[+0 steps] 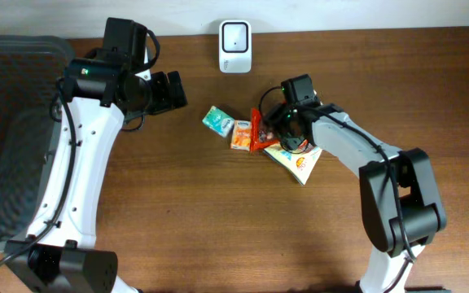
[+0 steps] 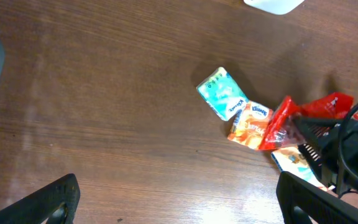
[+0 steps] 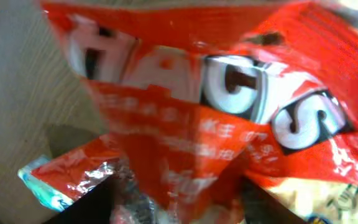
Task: Scan the item barcode
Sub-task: 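Lift the red bag and hold it over the white scanner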
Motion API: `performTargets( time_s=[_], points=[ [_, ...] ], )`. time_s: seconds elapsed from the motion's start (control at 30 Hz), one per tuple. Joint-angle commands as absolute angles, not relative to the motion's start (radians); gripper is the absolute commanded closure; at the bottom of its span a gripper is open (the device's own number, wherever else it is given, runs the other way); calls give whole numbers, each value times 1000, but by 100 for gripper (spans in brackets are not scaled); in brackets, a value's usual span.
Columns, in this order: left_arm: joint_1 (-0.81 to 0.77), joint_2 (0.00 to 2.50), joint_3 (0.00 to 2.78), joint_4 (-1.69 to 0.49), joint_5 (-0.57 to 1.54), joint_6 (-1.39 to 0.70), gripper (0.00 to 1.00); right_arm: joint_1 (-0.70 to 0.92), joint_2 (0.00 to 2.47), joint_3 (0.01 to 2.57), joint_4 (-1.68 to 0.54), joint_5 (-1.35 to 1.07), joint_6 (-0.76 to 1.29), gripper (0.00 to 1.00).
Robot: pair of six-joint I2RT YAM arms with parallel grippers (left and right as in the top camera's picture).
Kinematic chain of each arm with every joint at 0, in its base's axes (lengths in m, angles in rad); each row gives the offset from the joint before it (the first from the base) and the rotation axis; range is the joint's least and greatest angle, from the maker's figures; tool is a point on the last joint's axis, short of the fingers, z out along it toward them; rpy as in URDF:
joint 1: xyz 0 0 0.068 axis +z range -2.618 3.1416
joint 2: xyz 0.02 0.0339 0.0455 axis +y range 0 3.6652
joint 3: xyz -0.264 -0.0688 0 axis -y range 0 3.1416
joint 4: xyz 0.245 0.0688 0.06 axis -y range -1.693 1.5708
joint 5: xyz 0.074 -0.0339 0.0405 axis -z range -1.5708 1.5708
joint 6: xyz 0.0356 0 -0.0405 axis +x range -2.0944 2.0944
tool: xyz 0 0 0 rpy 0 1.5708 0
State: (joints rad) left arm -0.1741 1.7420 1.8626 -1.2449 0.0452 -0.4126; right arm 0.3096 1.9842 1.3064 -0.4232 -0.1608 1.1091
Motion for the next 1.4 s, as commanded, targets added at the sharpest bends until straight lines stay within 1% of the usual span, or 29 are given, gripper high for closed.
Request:
performTargets(
  time_s=[0.0,0.07,0.1,0.17,0.2,0.23,0.27,0.3,0.33,0.4,0.47,0.6,0.63,0.8,0.87,0.9,0.93,1.0,1.03,1.13,1.23,1.3,1.37],
  points=[
    [-171,1735,1860,-1244,48,-419,1,322,2009,1301,-431,-100,1116,68],
    [-172,1735,1860,-1244,48,-419,1,319,2004,1306,-423,-101,1114,96],
    [-172,1735,1860,-1244,48,-419,1,318,1997,1318,-418,-101,1078,96],
    [-172,1735,1860,-1244,48,-419,1,313,1972,1378,-405,-101,939,96],
    [-171,1735,1860,-1244,48,-419,1,313,1960,1434,-396,-101,849,96],
    [-171,1735,1860,-1244,48,-419,1,314,1958,1528,-380,-103,709,96],
    [-172,1735,1860,-1244,48,-419,1,314,1958,1583,-329,-104,625,96],
    [-171,1735,1860,-1244,48,-419,1,314,1958,1594,-258,-104,585,96],
    [-171,1735,1860,-1243,48,-419,1,315,1967,1594,-149,-100,553,96],
    [-171,1735,1860,-1244,48,-419,1,317,1995,1593,-55,-99,533,96],
    [-172,1735,1860,-1244,48,-419,1,334,2053,1593,92,-100,429,96],
    [-171,1735,1860,-1244,48,-419,1,374,2187,1594,459,-84,427,96],
    [-171,1735,1860,-1244,48,-419,1,384,2220,1594,505,-46,426,96],
    [-175,1735,1860,-1243,48,-419,1,386,2273,1594,521,82,426,96],
    [-176,1735,1860,-1244,48,-419,1,386,2275,1594,525,87,427,96],
    [-176,1735,1860,-1244,48,-419,1,386,2275,1594,528,99,443,96],
    [-176,1735,1860,-1243,48,-419,1,386,2275,1594,532,138,636,96],
    [-175,1735,1860,-1243,48,-419,1,387,2279,1594,532,188,890,96],
    [-176,1735,1860,-1244,48,-419,1,387,2282,1594,531,213,979,96],
    [-176,1735,1860,-1244,48,-419,1,393,2283,1594,515,218,1076,96],
    [-173,1735,1860,-1244,45,-419,1,425,2283,1594,503,239,1083,96],
    [-174,1735,1860,-1244,46,-419,1,447,2284,1594,445,292,1169,96],
    [-174,1735,1860,-1244,46,-419,1,458,2284,1594,422,263,1283,96]
  ],
)
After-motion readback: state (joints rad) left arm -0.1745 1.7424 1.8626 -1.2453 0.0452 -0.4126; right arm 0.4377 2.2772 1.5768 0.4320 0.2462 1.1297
